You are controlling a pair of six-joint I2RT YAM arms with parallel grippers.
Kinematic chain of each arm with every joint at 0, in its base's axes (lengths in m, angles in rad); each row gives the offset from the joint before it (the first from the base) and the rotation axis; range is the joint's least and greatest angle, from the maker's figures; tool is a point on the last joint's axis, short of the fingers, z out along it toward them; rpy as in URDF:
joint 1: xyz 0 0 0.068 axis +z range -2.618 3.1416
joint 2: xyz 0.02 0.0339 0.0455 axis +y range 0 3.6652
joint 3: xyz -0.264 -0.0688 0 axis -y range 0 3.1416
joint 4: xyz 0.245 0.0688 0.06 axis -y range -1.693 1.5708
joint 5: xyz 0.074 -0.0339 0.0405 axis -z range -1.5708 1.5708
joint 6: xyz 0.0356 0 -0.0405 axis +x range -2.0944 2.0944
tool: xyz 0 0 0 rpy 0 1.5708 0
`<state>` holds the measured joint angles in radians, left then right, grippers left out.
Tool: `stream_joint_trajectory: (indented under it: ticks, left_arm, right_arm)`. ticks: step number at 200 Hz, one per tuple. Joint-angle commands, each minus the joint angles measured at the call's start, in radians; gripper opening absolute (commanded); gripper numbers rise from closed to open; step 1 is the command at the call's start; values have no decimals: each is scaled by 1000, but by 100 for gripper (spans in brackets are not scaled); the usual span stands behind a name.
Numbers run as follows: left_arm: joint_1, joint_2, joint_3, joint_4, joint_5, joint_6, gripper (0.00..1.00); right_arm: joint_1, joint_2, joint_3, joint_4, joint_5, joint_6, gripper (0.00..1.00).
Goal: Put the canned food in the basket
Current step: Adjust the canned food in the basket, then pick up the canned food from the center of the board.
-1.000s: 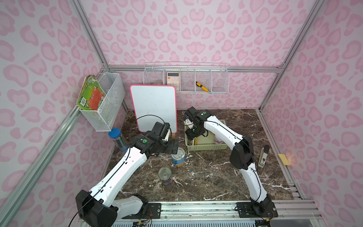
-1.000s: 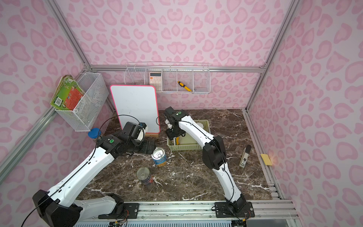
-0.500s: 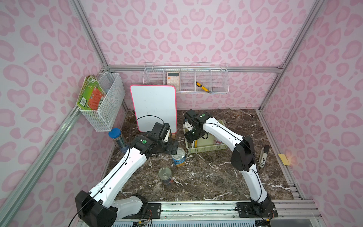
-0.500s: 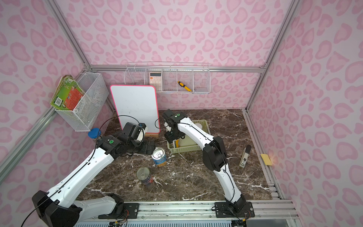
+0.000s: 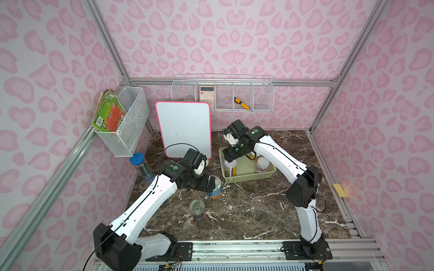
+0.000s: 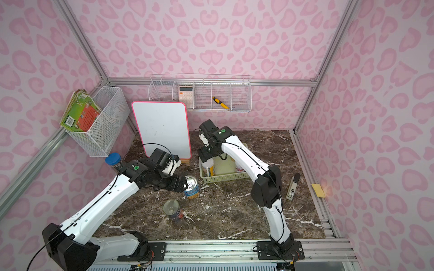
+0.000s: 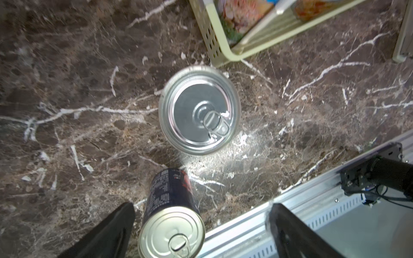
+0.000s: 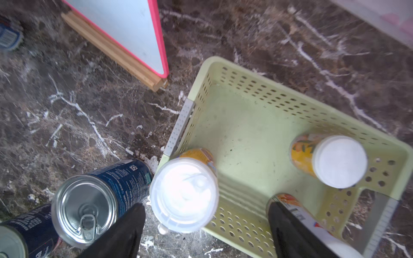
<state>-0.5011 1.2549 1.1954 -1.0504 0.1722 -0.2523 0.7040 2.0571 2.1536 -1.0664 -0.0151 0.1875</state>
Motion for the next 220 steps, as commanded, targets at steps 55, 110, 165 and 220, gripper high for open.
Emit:
stream_joint_trajectory:
  ticks: [55,110,165,220]
  left_arm:
    - [-38,202,65,-5,17,19,99]
    - [-70,355,109,0,-25,29,99]
    - [-70,448,104,50,-100,28,99]
    - [-70,495,131,100,-152,19,99]
  right_arm:
    - [-35,-228,-250,156,-34,42,90]
    - [-48,-261,-349,210,-59,36,90]
    - [-69,-294,-398,238,-72,24,90]
    - [-71,-301,-446,269,-86,18,90]
